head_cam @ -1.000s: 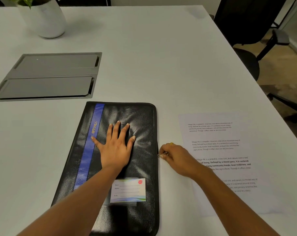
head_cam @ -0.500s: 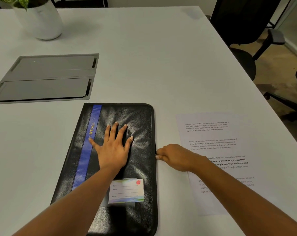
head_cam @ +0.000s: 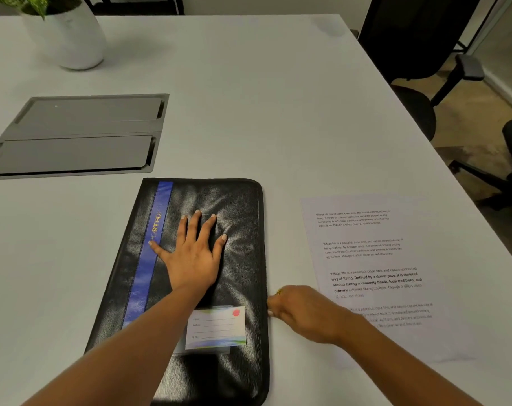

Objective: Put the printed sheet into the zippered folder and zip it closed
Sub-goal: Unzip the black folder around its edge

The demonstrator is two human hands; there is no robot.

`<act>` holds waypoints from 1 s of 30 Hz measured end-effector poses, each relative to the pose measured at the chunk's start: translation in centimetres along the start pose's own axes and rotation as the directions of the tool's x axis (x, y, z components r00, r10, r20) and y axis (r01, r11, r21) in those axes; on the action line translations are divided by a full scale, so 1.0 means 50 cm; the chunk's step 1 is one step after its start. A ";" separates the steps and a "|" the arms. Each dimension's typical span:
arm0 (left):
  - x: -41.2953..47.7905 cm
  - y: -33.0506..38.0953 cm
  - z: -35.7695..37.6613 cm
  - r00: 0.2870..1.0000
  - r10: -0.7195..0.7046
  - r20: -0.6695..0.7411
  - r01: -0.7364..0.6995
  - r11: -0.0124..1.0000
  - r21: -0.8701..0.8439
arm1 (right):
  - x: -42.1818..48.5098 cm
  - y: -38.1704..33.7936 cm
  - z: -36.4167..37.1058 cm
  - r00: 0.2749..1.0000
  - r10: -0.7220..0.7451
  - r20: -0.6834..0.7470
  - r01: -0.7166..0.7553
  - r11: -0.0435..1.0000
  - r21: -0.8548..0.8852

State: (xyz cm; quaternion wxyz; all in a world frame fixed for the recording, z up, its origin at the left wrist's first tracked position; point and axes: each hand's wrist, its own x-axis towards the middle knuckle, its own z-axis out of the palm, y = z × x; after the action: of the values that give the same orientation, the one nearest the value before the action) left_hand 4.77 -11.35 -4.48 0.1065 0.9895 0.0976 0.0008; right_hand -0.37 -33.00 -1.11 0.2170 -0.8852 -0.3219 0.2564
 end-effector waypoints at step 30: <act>-0.167 -0.065 -0.030 0.980 0.164 0.109 -0.164 0.986 -0.007 | -0.013 -0.024 -0.004 0.993 0.114 -0.008 -0.114 0.993 -0.004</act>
State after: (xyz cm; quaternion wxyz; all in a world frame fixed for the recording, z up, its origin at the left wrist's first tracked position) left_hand -4.08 -9.54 -3.53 0.1105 0.9928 0.0097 -0.0448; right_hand -1.21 -32.66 -0.10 0.2010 -0.9036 -0.2707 0.2643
